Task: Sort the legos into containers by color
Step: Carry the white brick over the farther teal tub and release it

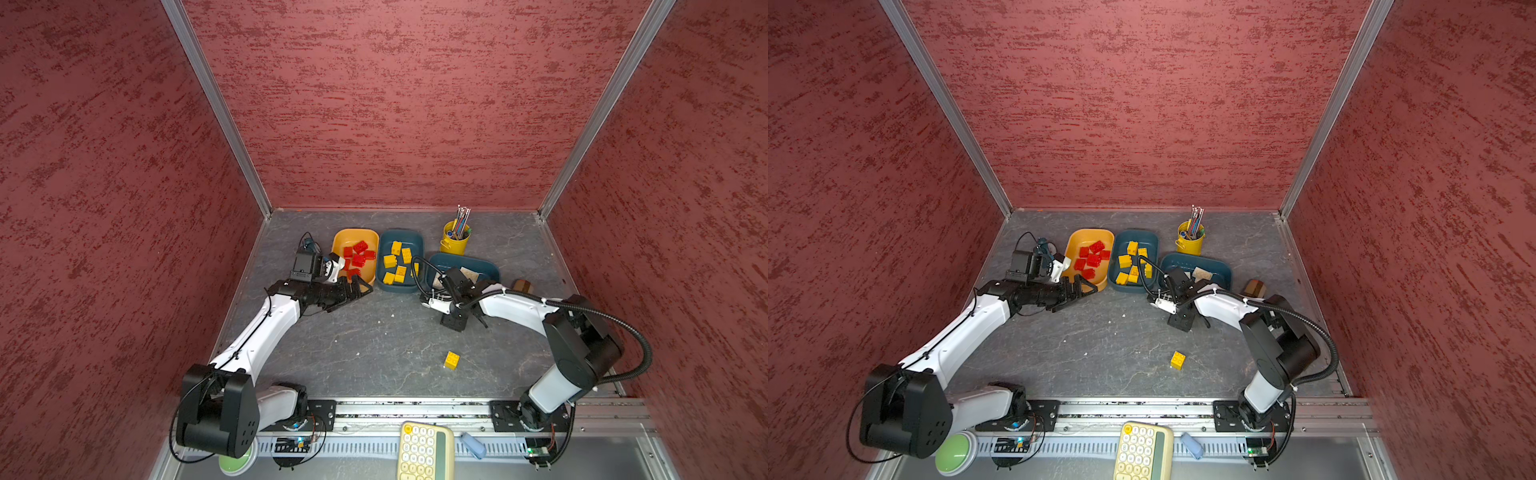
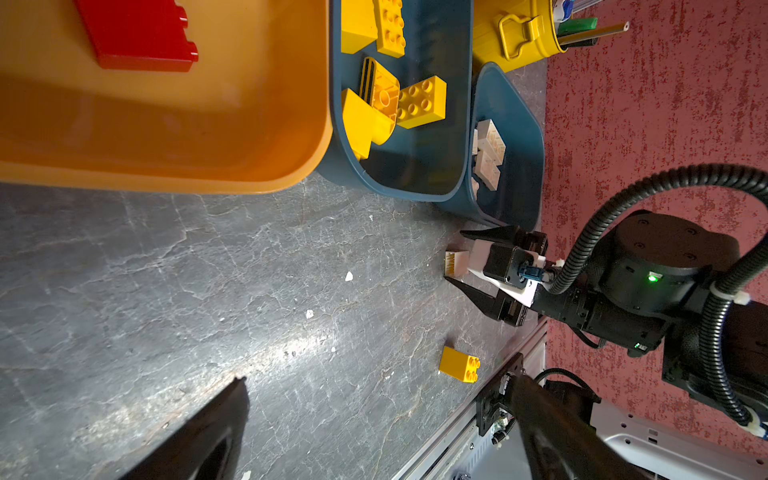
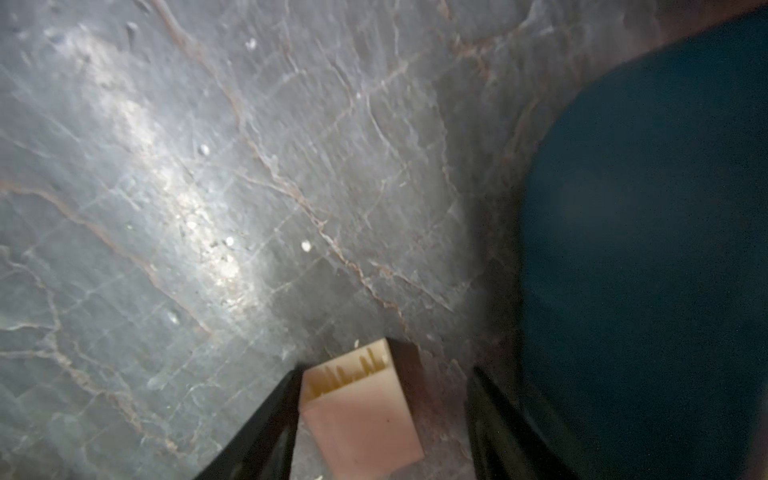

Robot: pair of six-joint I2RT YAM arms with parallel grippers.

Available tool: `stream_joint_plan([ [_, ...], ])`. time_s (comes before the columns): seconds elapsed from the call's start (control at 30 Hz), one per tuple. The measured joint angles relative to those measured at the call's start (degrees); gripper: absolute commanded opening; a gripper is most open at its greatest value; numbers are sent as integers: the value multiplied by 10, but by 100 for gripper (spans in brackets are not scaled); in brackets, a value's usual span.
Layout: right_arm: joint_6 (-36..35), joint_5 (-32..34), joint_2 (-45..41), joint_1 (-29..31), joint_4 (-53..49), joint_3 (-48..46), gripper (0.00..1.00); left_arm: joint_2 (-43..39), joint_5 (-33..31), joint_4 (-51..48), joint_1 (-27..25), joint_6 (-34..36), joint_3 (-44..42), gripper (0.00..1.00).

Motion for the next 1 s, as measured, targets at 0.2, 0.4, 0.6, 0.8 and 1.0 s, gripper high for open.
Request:
stream_joint_plan([
  [0.2, 11, -39, 10, -19, -31, 10, 43, -1, 0, -5, 0, 2, 0, 99],
  [0.4, 23, -56, 8, -24, -57, 10, 27, -4, 0, -6, 0, 2, 1, 99],
  [0.6, 36, -66, -21, -27, -76, 10, 22, -4, 2, -6, 0, 2, 7, 99],
  [0.8, 56, -46, -116, -66, -78, 31, 23, -5, 16, 4, -10, -12, 16, 99],
  [1.0, 81, 34, -106, -155, -65, 90, 25, -1, 25, 31, -39, -29, 43, 99],
])
